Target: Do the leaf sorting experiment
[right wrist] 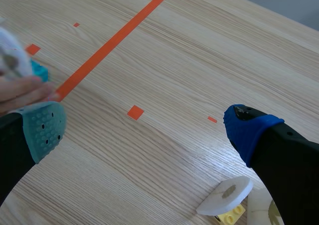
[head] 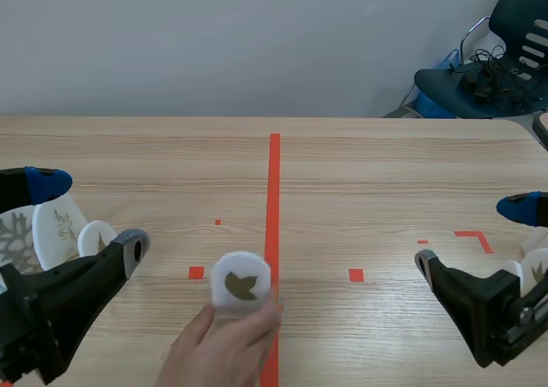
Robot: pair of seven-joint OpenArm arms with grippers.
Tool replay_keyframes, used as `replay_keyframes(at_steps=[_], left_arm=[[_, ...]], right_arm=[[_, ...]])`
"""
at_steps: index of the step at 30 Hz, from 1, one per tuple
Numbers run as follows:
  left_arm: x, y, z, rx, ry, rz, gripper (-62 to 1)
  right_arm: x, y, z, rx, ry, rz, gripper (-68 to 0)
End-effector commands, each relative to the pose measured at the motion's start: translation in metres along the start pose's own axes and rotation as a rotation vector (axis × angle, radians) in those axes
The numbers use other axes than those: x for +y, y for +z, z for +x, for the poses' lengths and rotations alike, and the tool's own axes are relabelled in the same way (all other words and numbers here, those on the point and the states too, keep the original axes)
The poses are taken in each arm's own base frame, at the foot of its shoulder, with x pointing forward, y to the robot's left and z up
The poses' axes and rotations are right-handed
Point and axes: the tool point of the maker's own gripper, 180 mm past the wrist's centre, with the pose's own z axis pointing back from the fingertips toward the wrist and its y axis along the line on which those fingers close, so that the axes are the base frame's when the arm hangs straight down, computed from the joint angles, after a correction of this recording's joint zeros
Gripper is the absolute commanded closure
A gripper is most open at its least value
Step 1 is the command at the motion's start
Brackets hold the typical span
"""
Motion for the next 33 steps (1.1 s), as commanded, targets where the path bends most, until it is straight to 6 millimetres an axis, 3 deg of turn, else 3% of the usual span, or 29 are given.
replay_keyframes(at_steps=[1,26,33], left_arm=[[-0.004,-0.001,0.007,-0.029,0.006,-0.010,-62.3],[-0.003,-0.002,0.008,-0.031,0.005,-0.010,-62.3],[-0.003,-0.002,0.008,-0.031,0.004,-0.010,-62.3]], right_arm=[[-0.003,-0.001,0.010,-0.029,0.012,-0.007,-67.9],[-0.003,-0.001,0.010,-0.030,0.012,-0.007,-67.9],[-0.009,-0.012,0.022,-0.041,0.038,-0.003,-67.9]])
